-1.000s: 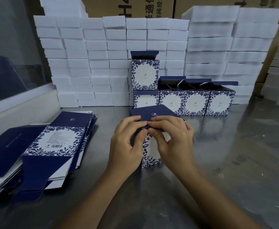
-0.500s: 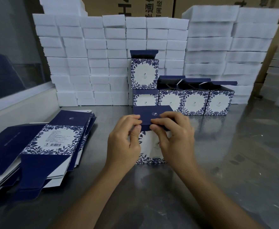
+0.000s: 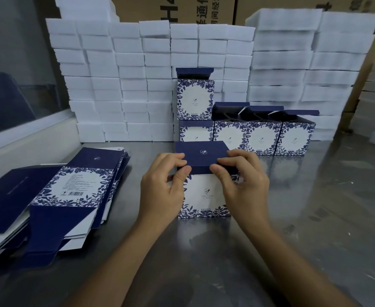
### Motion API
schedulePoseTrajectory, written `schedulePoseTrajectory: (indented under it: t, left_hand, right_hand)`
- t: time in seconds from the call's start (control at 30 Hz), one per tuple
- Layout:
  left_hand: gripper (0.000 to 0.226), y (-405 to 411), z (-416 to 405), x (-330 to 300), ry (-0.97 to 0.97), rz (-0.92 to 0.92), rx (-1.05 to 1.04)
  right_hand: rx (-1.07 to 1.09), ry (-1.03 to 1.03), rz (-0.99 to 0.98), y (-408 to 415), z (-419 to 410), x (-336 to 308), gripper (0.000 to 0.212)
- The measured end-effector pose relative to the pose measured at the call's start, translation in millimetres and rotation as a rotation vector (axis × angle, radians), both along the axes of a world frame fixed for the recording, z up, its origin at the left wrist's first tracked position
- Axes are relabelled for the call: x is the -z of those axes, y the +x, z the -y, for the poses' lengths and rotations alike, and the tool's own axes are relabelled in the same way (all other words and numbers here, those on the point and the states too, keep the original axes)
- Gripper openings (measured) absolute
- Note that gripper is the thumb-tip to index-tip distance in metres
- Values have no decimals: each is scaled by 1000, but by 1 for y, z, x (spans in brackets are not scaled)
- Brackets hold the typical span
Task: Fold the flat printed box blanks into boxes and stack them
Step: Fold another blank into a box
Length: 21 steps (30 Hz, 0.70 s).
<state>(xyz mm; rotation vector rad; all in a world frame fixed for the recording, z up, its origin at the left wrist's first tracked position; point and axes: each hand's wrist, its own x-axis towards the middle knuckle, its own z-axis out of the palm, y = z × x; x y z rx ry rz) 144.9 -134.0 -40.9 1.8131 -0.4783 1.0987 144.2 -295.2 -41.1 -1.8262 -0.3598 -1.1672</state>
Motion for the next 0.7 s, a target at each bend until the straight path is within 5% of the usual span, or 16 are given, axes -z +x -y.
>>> schedulePoseTrajectory:
  t: [0.7]
  left_hand:
    - [15, 0, -7, 11, -16, -38, -41]
  right_hand:
    - [-117, 195, -71, 10, 6, 6, 18]
